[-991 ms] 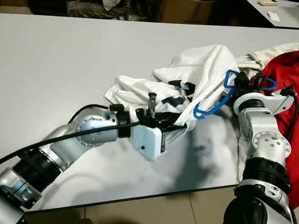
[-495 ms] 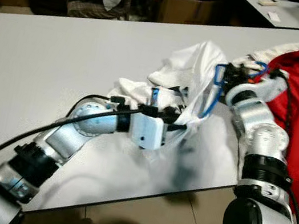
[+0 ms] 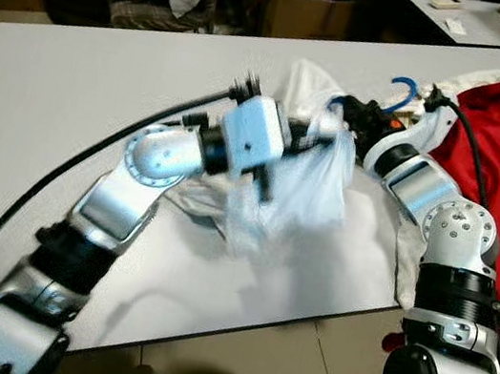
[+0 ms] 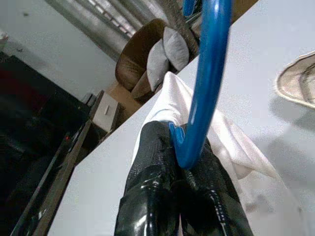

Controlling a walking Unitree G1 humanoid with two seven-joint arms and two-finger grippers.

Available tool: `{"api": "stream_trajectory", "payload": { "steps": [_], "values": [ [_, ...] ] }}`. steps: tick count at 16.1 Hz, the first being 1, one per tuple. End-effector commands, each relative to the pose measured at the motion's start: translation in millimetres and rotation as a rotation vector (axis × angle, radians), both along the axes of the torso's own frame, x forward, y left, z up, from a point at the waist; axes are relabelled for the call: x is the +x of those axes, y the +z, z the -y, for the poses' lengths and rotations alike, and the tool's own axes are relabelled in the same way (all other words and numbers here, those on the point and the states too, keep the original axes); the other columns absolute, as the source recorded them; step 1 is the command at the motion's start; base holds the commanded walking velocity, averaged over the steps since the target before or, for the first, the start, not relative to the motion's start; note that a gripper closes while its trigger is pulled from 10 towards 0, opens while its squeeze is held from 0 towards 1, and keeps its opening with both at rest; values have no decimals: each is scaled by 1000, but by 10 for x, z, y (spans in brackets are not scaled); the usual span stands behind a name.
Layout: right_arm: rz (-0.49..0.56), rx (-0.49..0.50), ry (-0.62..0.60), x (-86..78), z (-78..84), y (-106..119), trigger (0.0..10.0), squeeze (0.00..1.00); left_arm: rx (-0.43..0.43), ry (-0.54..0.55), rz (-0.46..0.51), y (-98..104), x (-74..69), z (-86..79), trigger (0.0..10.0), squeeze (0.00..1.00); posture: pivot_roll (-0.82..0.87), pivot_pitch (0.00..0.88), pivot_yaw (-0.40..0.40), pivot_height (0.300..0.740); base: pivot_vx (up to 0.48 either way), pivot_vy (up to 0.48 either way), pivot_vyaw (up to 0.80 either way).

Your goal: Hang hanger

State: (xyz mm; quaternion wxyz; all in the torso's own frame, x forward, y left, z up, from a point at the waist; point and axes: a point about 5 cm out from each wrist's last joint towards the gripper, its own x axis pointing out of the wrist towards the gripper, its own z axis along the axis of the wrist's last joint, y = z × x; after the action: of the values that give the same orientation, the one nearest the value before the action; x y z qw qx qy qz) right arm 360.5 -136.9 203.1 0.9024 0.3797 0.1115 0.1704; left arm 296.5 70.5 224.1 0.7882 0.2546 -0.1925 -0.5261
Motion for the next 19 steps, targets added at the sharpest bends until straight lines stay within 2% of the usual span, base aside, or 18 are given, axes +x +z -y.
{"api": "stream_trajectory", "payload": {
  "steps": [1,2,3,4,7,8,9,10,11,13,14,15,17,18,19],
  "values": [
    [29,22,21,-36,25,69,10000,0,24,-23,-40,-7,-24,0,10000,0,-60,0,-18,740,0,0,0],
    [47,33,37,-55,37,111,10000,0,37,-28,-87,-39,-31,-15,10000,0,-60,0,-18,740,0,0,0],
    [55,30,45,-65,45,129,10000,0,61,-54,-155,-80,-63,-26,10000,1000,-62,0,-11,740,0,0,0],
    [58,31,50,-72,59,136,10000,0,100,-73,-207,-119,-99,-53,10000,1000,-62,0,-11,740,0,0,0],
    [57,46,40,-70,105,141,10000,0,130,-107,-299,-86,-141,-122,10000,1000,-64,0,-8,740,0,0,0],
    [60,55,44,-74,98,150,10000,0,159,-86,-356,-107,-129,-160,10000,1000,-61,0,-7,740,0,0,0],
    [70,63,59,-80,78,174,10000,0,229,-14,-443,-225,-75,-274,10000,1000,-63,0,-2,740,0,0,0],
    [75,68,66,-84,72,185,10000,0,248,9,-497,-282,-66,-341,10000,1000,-64,0,-1,740,0,0,0],
    [77,71,68,-87,74,190,10000,0,251,17,-562,-316,-79,-399,10000,1000,-64,0,0,740,0,0,0],
    [81,72,68,-89,95,196,10000,0,233,-3,-610,-297,-98,-493,10000,1000,-64,0,4,740,0,0,0],
    [81,68,76,-97,109,190,10000,0,172,-25,-668,-256,-84,-569,10000,0,-64,0,5,740,0,0,0],
    [82,60,89,-107,101,188,10000,0,141,-30,-684,-241,-74,-602,10000,0,-68,0,11,740,0,0,0],
    [85,39,117,-130,91,183,10000,0,32,30,-690,-174,42,-675,10000,0,-68,0,12,740,0,0,0],
    [85,13,123,-147,103,169,10000,0,-86,108,-712,-99,166,-804,10000,0,-73,0,19,740,0,0,0],
    [91,12,121,-156,116,173,10000,0,-93,172,-696,-101,215,-879,10000,0,-77,0,24,740,0,0,0]
  ]
}}
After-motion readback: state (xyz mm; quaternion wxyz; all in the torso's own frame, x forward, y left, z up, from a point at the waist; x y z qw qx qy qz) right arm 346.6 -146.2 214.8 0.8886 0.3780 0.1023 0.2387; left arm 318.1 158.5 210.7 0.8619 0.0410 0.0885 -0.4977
